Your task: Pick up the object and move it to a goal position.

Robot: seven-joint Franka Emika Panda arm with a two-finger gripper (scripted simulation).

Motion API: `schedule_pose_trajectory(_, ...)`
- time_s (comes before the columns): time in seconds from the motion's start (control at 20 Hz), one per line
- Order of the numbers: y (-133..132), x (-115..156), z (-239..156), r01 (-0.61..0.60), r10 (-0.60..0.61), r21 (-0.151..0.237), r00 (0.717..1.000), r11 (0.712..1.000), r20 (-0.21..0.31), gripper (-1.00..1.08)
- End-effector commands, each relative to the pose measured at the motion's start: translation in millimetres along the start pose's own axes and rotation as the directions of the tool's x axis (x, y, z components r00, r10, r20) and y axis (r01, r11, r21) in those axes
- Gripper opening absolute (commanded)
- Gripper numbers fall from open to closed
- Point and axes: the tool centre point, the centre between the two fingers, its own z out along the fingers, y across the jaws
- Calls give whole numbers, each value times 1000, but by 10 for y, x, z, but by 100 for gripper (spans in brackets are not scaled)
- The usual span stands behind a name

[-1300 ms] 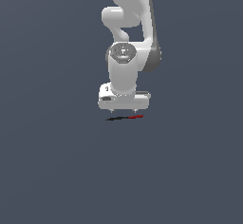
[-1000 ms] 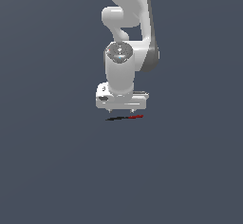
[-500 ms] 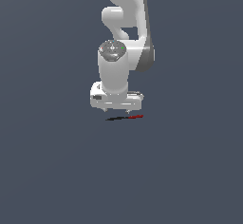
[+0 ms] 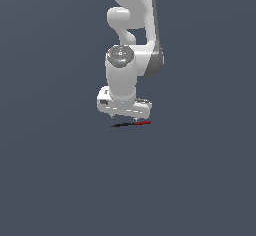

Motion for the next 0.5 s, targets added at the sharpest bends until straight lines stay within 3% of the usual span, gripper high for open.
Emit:
schedule_pose_trajectory(0.0,-20,-19,42,-46,46,2,999,999,0,100)
schedule_pose_trajectory(0.45,-102,-113,240,-271,271,10,962,962,0,100)
